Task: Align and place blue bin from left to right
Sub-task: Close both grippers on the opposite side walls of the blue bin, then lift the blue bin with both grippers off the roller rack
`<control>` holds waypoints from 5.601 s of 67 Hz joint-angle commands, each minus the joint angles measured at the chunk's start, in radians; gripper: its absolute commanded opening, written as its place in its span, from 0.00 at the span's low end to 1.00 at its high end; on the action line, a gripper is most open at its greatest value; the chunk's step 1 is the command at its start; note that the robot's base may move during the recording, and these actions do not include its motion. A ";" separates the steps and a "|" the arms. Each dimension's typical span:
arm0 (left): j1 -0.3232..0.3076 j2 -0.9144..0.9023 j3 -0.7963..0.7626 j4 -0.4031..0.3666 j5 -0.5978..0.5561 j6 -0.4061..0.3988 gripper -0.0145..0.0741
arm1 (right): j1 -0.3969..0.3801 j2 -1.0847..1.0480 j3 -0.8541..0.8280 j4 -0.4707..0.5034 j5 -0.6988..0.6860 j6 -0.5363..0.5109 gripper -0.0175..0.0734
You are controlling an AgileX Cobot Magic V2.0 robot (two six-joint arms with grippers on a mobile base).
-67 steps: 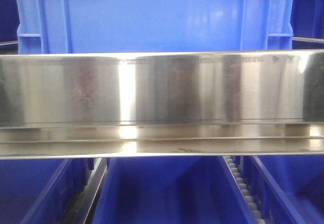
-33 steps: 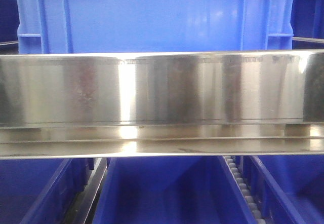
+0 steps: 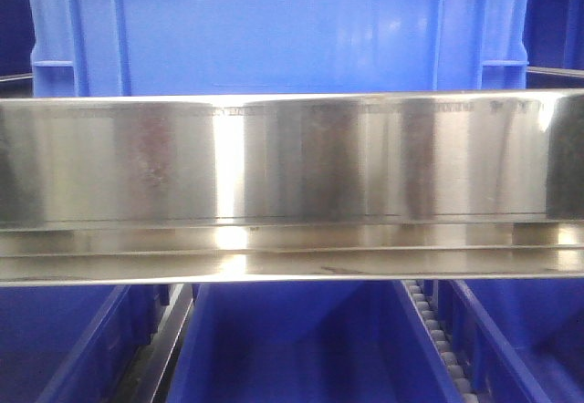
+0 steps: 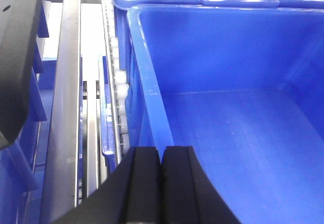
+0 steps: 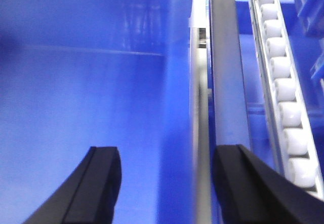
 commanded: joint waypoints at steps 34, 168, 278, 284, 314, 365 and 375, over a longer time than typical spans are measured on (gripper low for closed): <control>-0.005 0.002 -0.010 -0.008 0.013 -0.009 0.04 | 0.003 0.021 -0.007 -0.027 -0.008 0.033 0.53; -0.156 0.261 -0.317 0.353 0.303 -0.311 0.55 | 0.003 0.021 -0.007 -0.031 0.005 0.033 0.12; -0.156 0.281 -0.315 0.323 0.332 -0.281 0.48 | 0.003 0.021 -0.007 -0.031 0.003 0.033 0.12; -0.156 0.281 -0.315 0.320 0.332 -0.281 0.39 | 0.003 0.021 -0.007 -0.031 0.003 0.033 0.12; -0.156 0.281 -0.315 0.321 0.322 -0.281 0.04 | 0.003 0.021 -0.007 -0.031 -0.003 0.033 0.12; -0.162 0.256 -0.317 0.322 0.348 -0.294 0.04 | 0.024 0.004 -0.052 -0.040 0.027 0.067 0.11; -0.166 0.229 -0.317 0.324 0.351 -0.299 0.04 | 0.034 -0.001 -0.087 -0.040 0.049 0.085 0.11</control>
